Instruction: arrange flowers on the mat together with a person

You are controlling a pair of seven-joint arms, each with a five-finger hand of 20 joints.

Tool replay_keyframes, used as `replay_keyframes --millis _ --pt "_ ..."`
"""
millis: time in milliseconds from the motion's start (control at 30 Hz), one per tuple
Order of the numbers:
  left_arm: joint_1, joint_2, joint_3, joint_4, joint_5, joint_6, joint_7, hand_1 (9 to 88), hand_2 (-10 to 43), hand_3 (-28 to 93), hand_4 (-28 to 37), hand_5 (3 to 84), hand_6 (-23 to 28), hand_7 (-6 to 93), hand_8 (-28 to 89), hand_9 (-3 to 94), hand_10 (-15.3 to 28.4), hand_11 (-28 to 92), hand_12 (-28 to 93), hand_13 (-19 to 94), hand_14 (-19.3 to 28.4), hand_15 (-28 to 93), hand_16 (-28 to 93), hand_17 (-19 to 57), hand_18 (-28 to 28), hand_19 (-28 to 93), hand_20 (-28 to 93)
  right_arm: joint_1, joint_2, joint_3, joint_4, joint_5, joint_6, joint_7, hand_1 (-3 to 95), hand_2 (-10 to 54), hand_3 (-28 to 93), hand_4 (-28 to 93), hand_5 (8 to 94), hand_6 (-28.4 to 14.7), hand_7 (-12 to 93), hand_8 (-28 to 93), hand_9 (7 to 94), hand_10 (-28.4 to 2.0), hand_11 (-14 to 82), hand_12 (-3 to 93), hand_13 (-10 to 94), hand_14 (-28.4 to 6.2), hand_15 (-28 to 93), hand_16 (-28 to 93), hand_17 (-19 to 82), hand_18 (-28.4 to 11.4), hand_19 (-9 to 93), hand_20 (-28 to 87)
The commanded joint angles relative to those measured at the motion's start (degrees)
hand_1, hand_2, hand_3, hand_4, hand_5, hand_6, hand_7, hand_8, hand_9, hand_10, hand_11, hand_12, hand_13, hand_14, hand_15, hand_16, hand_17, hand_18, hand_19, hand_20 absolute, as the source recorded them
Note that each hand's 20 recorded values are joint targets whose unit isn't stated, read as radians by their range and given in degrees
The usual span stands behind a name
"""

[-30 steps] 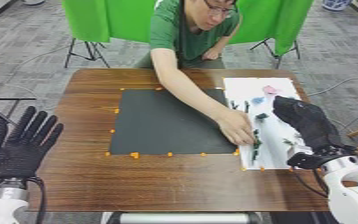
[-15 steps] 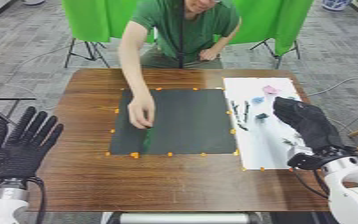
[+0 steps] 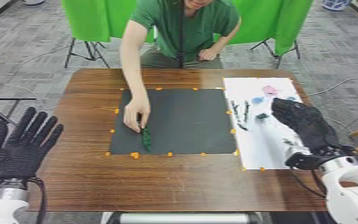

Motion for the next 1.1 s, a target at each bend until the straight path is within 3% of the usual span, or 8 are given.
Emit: replay_keyframes --millis 33,267,433,533,700,933,1000,1100 --pt "1.0 -0.54 -0.19 -0.17 -0.18 0.37 -0.14 24.7 11.4 69 -28.3 44.1 7.4 7.5 -8 40.6 13.8 15 9 32 16.1 30 -6 -3.1 14.9 33 14 -1.2 -0.4 1.4 -0.2 -0.3 -1.8 -0.7 26.4 -3.7 73 -22 52.0 -4.8 13 -11 45.3 -14.0 5.1 9.9 32 -12.0 11 6 19 -10.1 1 19" --pt "0.9 -0.66 -0.12 -0.17 -0.17 0.31 -0.11 24.7 11.5 69 -28.3 44.1 7.3 7.4 -8 40.6 13.8 15 9 32 16.0 30 -6 -3.1 14.9 33 14 -0.1 -1.0 2.2 1.0 0.8 -7.6 0.3 27.3 -4.0 71 -22 50.0 -5.8 12 -11 43.4 -16.1 4.7 10.3 34 -13.9 12 7 32 -15.2 8 24" --pt "0.8 -0.62 -0.02 -0.04 -0.13 0.28 -0.07 24.6 11.5 69 -28.3 44.0 7.3 7.4 -8 40.6 13.8 15 9 32 16.0 30 -6 -3.1 14.9 33 14 0.1 -0.8 1.8 0.9 0.9 -6.9 0.3 28.0 -3.5 69 -20 49.5 -6.0 11 -10 44.1 -16.3 4.8 10.6 38 -13.9 11 9 39 -14.8 4 30" --pt "0.8 -0.7 0.03 -0.04 -0.17 0.33 -0.12 24.6 11.4 69 -28.3 44.0 7.3 7.4 -8 40.6 13.8 15 9 32 16.0 30 -6 -3.1 14.9 33 14 0.0 -0.6 1.4 0.8 1.0 -5.5 -0.7 27.7 -3.9 69 -20 49.6 -5.8 11 -10 44.6 -16.0 4.9 10.6 38 -13.2 11 9 36 -14.5 2 28" --pt "0.6 -0.7 0.06 0.08 -0.13 0.36 -0.15 24.6 11.4 69 -28.3 44.0 7.3 7.4 -8 40.5 13.8 15 9 32 16.0 30 -6 -3.1 14.9 33 14 -0.1 -0.3 1.4 0.7 0.7 -4.5 -1.2 27.5 -4.2 69 -20 50.3 -5.3 12 -10 45.9 -13.7 5.1 10.0 37 -10.5 10 6 34 -9.5 1 25" --pt "1.1 -0.86 -0.13 -0.16 -0.05 0.27 0.02 24.5 11.3 69 -28.3 44.0 7.3 7.4 -8 40.5 13.8 15 9 32 16.1 30 -6 -3.0 14.9 33 14 -0.5 0.5 1.7 0.5 -0.2 -3.7 -1.8 27.0 -4.7 70 -21 51.3 -4.9 11 -11 46.5 -12.1 5.2 8.9 35 -9.0 10 3 31 -7.5 0 23" --pt "1.3 -0.89 -0.14 -0.25 -0.07 0.32 0.15 24.5 11.3 69 -28.3 44.0 7.3 7.4 -8 40.5 13.8 15 9 32 16.0 30 -6 -3.0 14.8 33 14 -0.6 0.8 2.5 0.2 -2.5 -3.9 -1.0 26.9 -5.1 70 -21 51.1 -4.8 11 -11 46.2 -11.9 5.0 8.5 33 -8.6 10 2 27 -7.6 -1 22" --pt "1.5 -0.88 -0.18 -0.32 -0.06 0.19 0.25 24.5 11.3 69 -28.3 44.0 7.3 7.4 -8 40.5 13.9 15 9 32 16.0 30 -6 -3.0 14.9 33 14 -1.2 1.5 4.0 -1.0 -11.1 -2.3 0.7 26.9 -6.4 72 -21 49.4 -4.8 11 -11 43.1 -11.4 4.8 8.3 28 -9.4 10 0 20 -10.7 0 19"
